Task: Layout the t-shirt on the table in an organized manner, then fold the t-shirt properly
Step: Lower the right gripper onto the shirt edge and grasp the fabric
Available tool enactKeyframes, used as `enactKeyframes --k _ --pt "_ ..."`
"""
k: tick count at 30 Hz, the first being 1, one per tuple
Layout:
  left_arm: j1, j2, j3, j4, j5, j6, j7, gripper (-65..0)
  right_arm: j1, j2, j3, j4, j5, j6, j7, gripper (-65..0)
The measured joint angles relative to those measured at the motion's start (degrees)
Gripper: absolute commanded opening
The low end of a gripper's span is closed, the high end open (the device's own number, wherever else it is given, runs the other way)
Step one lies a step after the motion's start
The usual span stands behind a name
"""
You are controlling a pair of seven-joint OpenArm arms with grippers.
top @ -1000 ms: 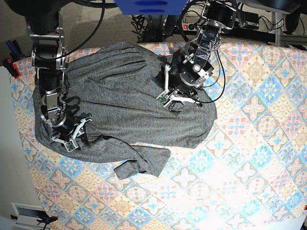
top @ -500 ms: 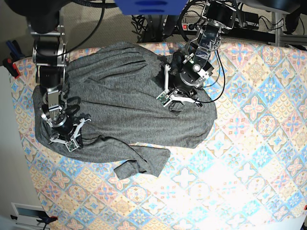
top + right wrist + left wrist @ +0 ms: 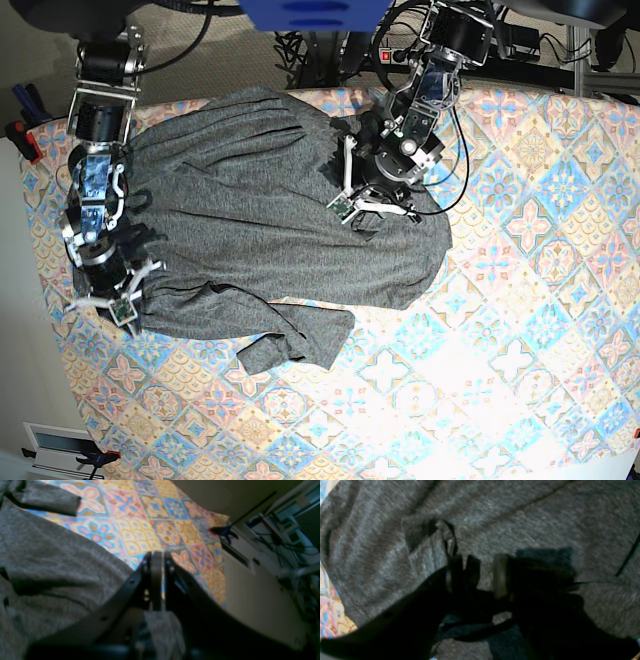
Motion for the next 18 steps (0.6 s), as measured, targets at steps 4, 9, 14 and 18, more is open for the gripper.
enactKeyframes --k 4,9,14,18 --pt "0.02 0.04 0.0 0.0 -0.11 -0.11 0.0 -44.2 -0.92 0.0 -1.64 -1.07 -1.42 0.52 -8.68 -41.1" --pt "-0.15 0.0 0.0 -0.02 -0.02 -0.02 0.0 -44.2 0.46 0.09 -1.64 -2.29 -0.79 0.0 -2.01 -32.8" --pt "-0.17 0.0 -0.07 -0.07 0.02 -0.02 0.02 -44.2 5.31 0.13 -1.68 -17.4 -1.97 1.29 -1.2 -31.7" --pt "-0.2 -0.02 -0.02 -0.09 0.0 -0.09 0.0 -44.2 16.76 0.42 -1.36 -28.79 -0.68 5.49 9.57 -31.7"
